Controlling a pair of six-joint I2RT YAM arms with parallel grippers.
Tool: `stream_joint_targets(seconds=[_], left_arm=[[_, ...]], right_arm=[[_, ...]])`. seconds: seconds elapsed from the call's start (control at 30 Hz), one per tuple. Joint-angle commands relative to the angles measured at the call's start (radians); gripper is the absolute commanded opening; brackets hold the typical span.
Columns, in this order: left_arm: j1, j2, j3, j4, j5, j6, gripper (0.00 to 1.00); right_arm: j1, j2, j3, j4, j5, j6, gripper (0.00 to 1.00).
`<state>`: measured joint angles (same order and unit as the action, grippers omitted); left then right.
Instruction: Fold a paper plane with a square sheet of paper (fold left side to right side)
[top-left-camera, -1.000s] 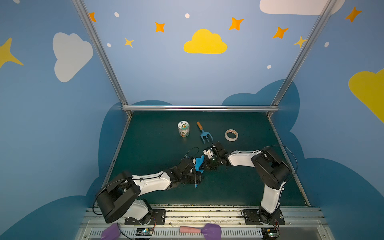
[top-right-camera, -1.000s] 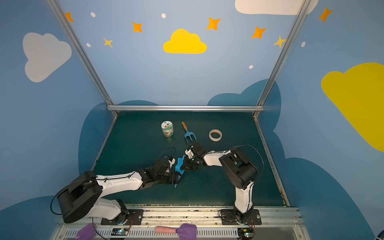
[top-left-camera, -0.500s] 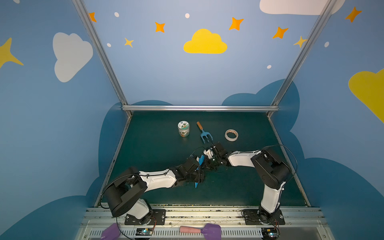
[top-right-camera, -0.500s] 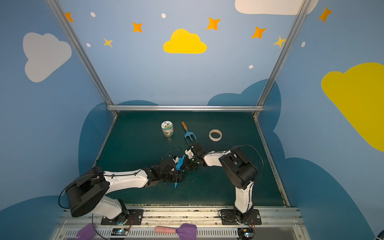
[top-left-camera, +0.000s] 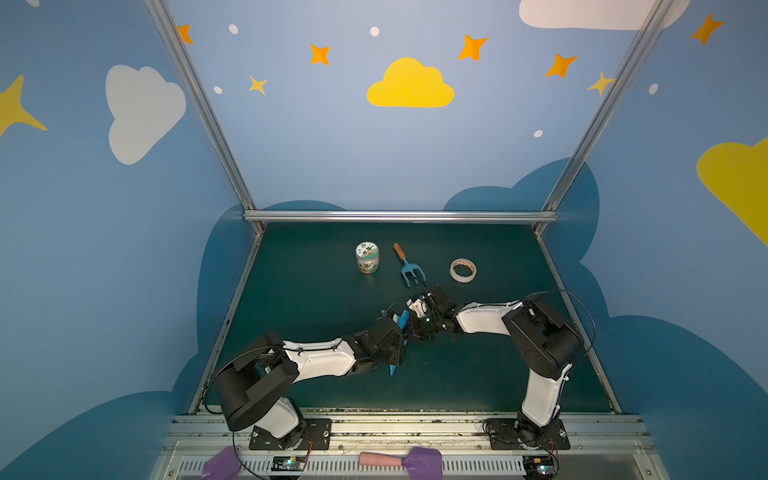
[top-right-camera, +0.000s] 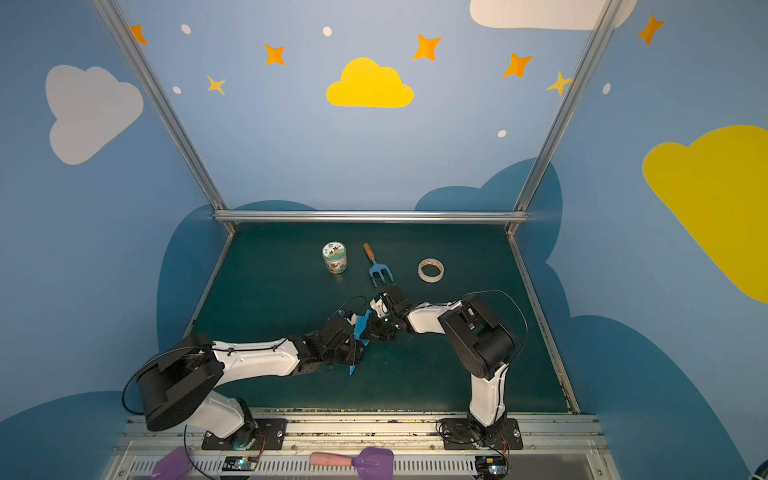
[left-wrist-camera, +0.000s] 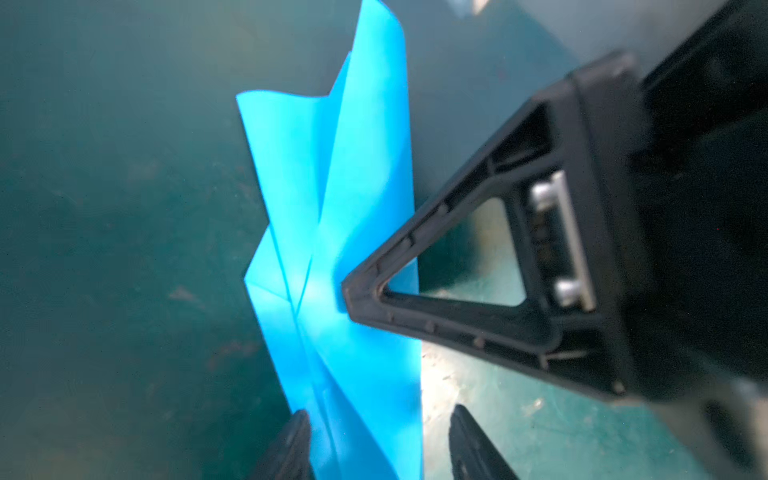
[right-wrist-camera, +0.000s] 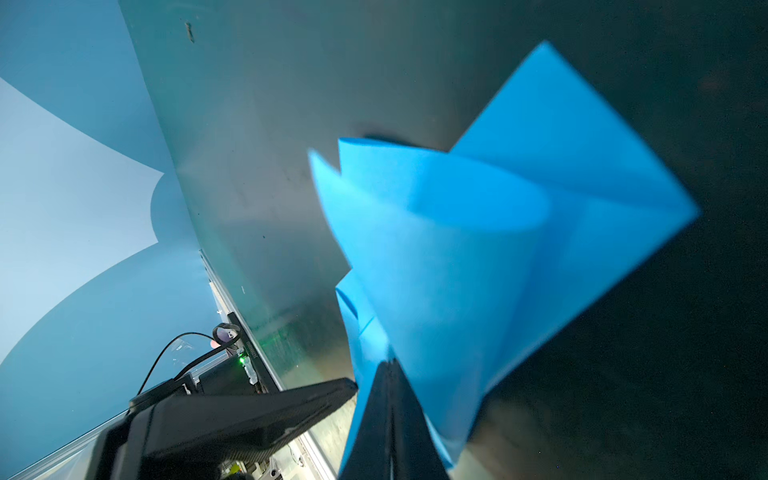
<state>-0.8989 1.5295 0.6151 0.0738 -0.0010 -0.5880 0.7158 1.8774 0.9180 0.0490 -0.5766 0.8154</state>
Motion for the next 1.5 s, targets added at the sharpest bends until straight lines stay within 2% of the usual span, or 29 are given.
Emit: stream_joint_targets(seconds=[0.0, 0.23, 0.43, 0.73, 0.93, 1.07, 1.27, 1.47], left_arm=[[0.009, 0.068, -0.064, -0.122, -0.024, -0.004, 0.50], [0.010, 0.104, -0.082, -0.087, -0.001, -0.004, 0.39], [0.009, 0.115, -0.096, -0.067, -0.001, -0.004, 0.36], [0.009, 0.128, -0.115, -0.044, -0.002, -0.017, 0.33], [0.009, 0.137, -0.127, -0.031, -0.007, -0.020, 0.28], [0.010, 0.135, -0.138, -0.016, -0.007, -0.023, 0.28], [0.010, 0.125, -0.142, -0.006, -0.004, -0.024, 0.29], [0.008, 0.113, -0.152, 0.000, -0.001, -0.024, 0.30]], right_arm=[[0.003, -0.021, -0.030, -0.059, 0.034, 0.007, 0.02], [0.003, -0.057, -0.026, -0.056, 0.013, 0.022, 0.08], [0.003, -0.106, 0.017, -0.091, -0.003, 0.018, 0.15], [-0.020, -0.186, 0.029, -0.161, 0.027, -0.001, 0.36], [-0.043, -0.219, -0.020, -0.163, 0.040, -0.006, 0.40], [-0.042, -0.226, -0.042, -0.164, 0.038, -0.015, 0.38], [-0.019, -0.193, -0.053, -0.149, 0.023, -0.022, 0.17], [0.003, -0.138, -0.007, -0.138, 0.020, -0.019, 0.11]])
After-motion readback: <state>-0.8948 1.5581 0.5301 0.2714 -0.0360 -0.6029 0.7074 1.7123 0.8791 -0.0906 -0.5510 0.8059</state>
